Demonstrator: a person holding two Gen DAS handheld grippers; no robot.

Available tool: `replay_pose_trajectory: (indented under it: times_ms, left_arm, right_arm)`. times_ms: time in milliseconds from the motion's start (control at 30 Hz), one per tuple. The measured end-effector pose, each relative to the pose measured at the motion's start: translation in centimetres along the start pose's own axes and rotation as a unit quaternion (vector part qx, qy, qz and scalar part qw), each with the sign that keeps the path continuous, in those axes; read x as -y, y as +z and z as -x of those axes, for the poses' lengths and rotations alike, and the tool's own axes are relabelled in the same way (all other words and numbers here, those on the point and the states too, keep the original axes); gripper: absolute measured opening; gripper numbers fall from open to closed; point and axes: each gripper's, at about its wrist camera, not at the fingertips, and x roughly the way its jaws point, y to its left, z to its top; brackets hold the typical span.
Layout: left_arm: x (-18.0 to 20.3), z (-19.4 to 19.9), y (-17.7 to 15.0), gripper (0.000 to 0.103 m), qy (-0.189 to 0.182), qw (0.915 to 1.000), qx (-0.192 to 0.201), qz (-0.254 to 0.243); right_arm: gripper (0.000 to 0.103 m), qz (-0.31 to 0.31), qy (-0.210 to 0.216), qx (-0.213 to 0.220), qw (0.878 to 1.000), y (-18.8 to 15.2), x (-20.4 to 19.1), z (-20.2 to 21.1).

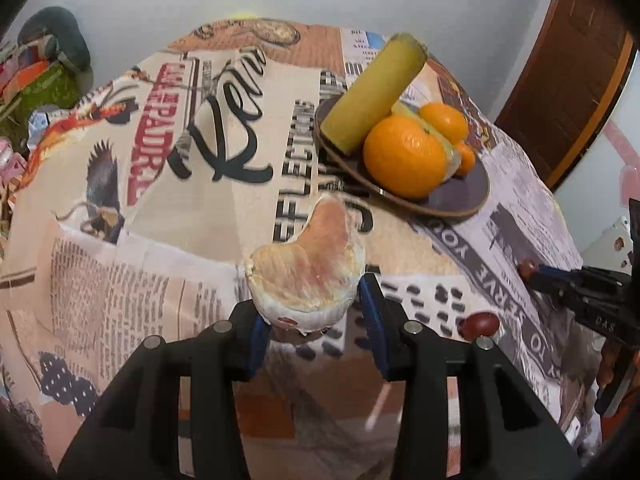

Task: Organize fruits
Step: 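Grasp the peeled pomelo segment with the left tool while the right tool grasps a red date, then carry the pomelo segment and red date onto the grey plate and release both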

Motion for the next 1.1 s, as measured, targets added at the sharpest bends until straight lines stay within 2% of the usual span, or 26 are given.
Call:
replay_pose_trajectory:
  times_ms: [133, 167, 200, 400, 700, 1100]
  left_arm:
    - [0.1, 0.1, 0.9, 0.039, 0.010, 0.9996, 0.023, 0.010]
    - [0.1, 0.2, 1.0, 0.029, 0.013, 0.9994, 0.028, 0.013]
    - [0.0, 0.2, 1.3, 0.024, 0.015, 0.9993, 0.032, 0.015]
    - [0.7, 0.5, 1.5, 0.016, -0.001, 0.9996, 0.027, -0.004]
    - [3.1, 2.8, 1.6, 0.015, -0.008, 0.9983, 0.045, -0.036]
    - [6.7, 5.6, 5.4, 0.015, -0.030, 0.9916, 0.106, -0.068]
  right_arm:
    - [0.014, 0.004, 0.003, 0.004, 1.000, 0.1, -0.1, 0.1]
    - [0.014, 0.005, 0.004, 0.005, 1.000, 0.1, -0.2, 0.1]
    - [0.014, 0.005, 0.004, 0.006, 1.000, 0.2, -0.2, 0.2]
    - [0.014, 0.006, 0.006, 0.017, 1.000, 0.7, -0.3, 0.6]
    - [0.014, 0.008, 0.010, 0.035, 0.999, 1.8, -0.4, 1.2]
    - [0.014, 0.023, 0.013, 0.066, 0.997, 4.5, -0.9, 2.0]
